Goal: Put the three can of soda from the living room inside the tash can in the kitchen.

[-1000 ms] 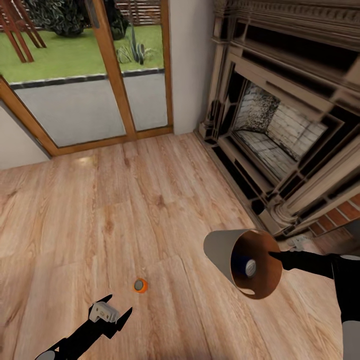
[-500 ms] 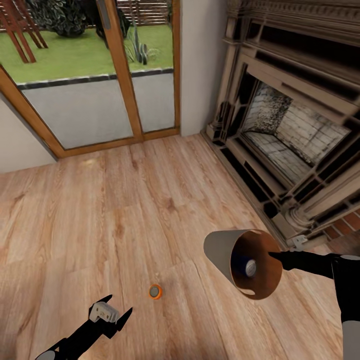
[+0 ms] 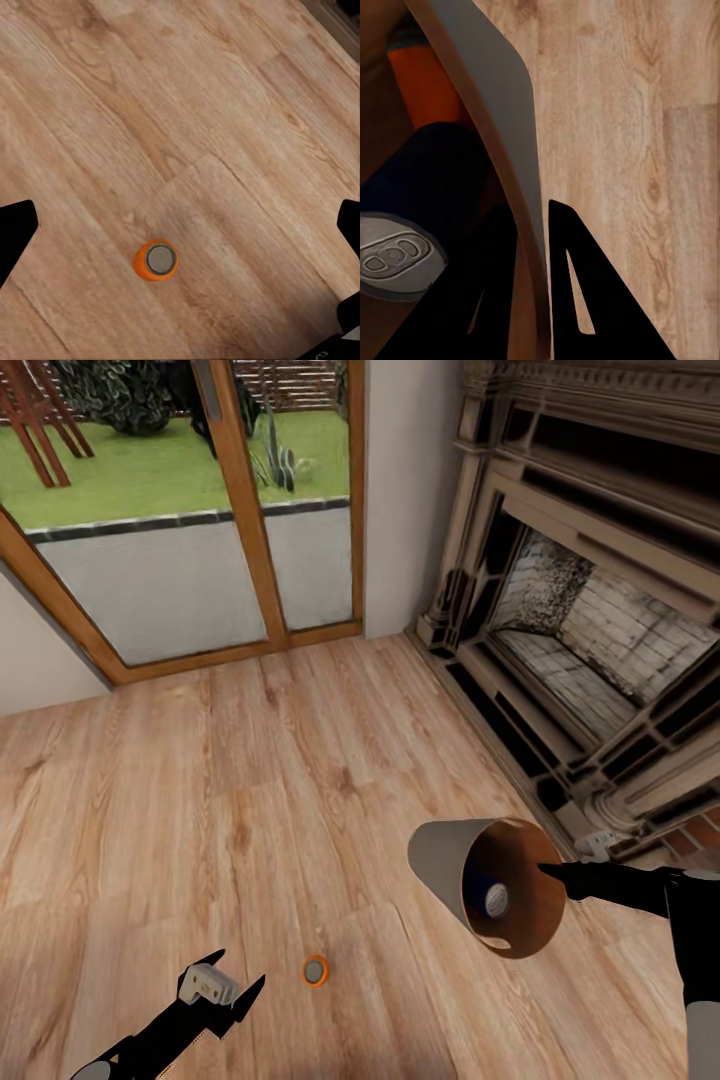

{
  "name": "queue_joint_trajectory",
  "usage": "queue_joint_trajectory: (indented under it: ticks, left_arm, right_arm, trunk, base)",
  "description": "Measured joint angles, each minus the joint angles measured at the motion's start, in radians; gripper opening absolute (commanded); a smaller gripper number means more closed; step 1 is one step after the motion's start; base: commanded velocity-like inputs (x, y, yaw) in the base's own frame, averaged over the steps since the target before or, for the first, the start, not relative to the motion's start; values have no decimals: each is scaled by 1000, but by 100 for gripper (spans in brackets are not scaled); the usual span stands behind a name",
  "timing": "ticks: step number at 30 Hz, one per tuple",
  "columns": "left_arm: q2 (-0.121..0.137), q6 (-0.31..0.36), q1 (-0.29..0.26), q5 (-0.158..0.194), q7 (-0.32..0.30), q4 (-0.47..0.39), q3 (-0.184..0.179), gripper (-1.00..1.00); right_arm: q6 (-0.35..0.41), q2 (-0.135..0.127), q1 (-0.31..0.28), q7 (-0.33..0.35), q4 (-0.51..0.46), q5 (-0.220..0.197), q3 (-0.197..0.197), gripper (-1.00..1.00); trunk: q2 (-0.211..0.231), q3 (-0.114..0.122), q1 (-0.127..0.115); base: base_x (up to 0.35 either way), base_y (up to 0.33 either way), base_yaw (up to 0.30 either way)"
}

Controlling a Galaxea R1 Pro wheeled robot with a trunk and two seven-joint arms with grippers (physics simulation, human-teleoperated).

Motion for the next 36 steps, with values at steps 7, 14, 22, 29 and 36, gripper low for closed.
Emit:
queue_joint_trajectory:
  ticks: [7, 14, 22, 29, 36]
  left_arm:
    - [-1, 95, -3, 1, 0, -2, -3, 100]
    - [-5, 435, -32, 4, 0, -124, -7, 100]
    - [-12, 864, -177, 10, 9, -236, -115, 100]
    - [-45, 927, -204, 7, 13, -140, -169, 100]
    - [-71, 935, -212, 9, 15, -108, -188, 100]
  right_arm:
    - [-1, -5, 1, 2, 0, 3, -1, -100]
    - [-1, -4, 1, 3, -3, 3, 0, -100]
    - [1, -6, 1, 4, -12, 5, -1, -100]
    - [25, -36, -1, -2, -17, 11, -3, -100]
    - [116, -84, -10, -1, -26, 15, 1, -100]
  trunk:
    - [0, 0, 0]
    - [0, 0, 0]
    - [0, 0, 0]
    - [0, 0, 0]
    - [-49, -30, 27]
  base:
    - [319, 101, 0]
    - [248, 69, 0]
    - [42, 11, 0]
    - [3, 1, 0]
    - [0, 0, 0]
